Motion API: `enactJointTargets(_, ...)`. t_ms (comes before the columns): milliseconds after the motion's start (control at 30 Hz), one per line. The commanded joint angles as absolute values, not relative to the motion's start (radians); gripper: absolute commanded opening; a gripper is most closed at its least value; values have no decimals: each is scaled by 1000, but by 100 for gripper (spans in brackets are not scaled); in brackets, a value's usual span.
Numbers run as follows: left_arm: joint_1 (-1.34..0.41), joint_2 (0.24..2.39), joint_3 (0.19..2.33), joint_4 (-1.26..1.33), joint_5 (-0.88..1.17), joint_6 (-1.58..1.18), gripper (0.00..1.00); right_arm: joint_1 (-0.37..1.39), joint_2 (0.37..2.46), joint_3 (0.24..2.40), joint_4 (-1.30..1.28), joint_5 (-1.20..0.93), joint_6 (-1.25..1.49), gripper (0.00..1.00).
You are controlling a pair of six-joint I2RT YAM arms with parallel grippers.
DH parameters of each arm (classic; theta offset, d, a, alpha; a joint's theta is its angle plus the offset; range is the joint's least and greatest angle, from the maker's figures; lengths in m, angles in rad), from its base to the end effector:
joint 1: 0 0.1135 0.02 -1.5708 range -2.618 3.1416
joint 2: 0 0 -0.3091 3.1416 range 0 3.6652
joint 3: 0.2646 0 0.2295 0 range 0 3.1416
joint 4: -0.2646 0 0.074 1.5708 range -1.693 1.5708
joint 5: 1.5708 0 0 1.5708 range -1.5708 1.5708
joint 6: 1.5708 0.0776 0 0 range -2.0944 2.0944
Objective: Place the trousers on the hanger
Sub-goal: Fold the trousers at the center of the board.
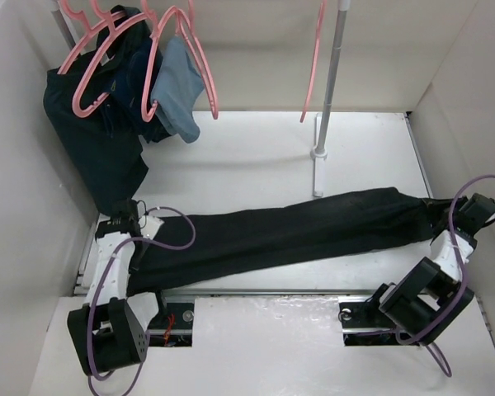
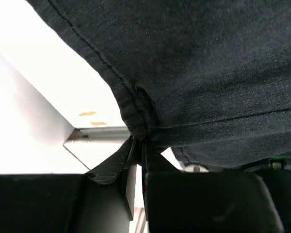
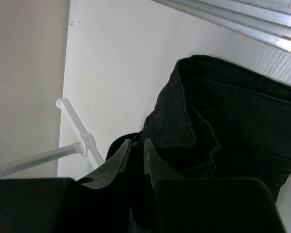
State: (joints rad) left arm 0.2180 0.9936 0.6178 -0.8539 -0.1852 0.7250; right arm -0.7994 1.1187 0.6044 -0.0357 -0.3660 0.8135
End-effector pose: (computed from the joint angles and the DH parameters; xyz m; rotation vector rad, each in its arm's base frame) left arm 0.1235 0.0420 0.2054 0.6790 2.8047 0.4644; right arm 0.1818 -0.1471 0.2583 1.3613 1.6057 0.3958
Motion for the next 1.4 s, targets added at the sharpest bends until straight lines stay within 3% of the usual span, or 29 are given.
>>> enactJointTargets(0, 224, 968, 638, -867, -282, 752, 0, -825, 1124, 643, -35, -308, 873, 6)
enactJointTargets(267, 224, 977, 874, -1018, -238, 723, 0, -868, 1183, 773, -109, -341, 873, 5)
enactJointTargets(367, 224, 977, 861, -1096, -190, 733, 0, -877, 1204, 773, -147, -305, 873, 5)
enactJointTargets(433, 224, 968, 804, -1109, -190, 742, 0, -887, 1204, 773, -178, -272, 864, 11)
enactJointTargets(500, 224, 954, 687, -1109, -224, 742, 0, -896, 1204, 762, -212, -204, 864, 33)
enactJointTargets(533, 224, 954, 645, -1109, -241, 742, 3, -896, 1204, 762, -245, -181, 864, 44)
enactJointTargets(600, 224, 945, 547, -1100, -284, 742, 22, -896, 1215, 781, -288, -105, 864, 69)
enactJointTargets(700, 224, 925, 535, -1085, -324, 752, 49, -896, 1227, 814, -318, -89, 835, 71)
enactJointTargets(800, 224, 925, 589, -1054, -368, 752, 60, -887, 1253, 848, -289, -176, 757, 77)
enactJointTargets(900, 224, 969, 734, -1012, -359, 715, 61, -740, 1253, 916, -287, -148, 628, 77)
enactJointTargets(1000, 201, 1050, 900, -1028, -224, 654, 61, -516, 1253, 974, -342, 49, 542, 77)
enactJointTargets(1133, 118, 1113, 963, -1019, -74, 566, 58, -456, 1232, 922, -353, 65, 557, 55)
enactJointTargets(1167, 95, 1114, 951, -1002, -74, 527, 58, -456, 1223, 899, -353, 48, 567, 39)
enactJointTargets(1200, 69, 1129, 910, -961, -74, 506, 58, -456, 1223, 872, -353, 0, 568, 33)
enactJointTargets(1367, -116, 1233, 766, -822, -112, 407, 57, -433, 1226, 677, -292, -80, 617, 29)
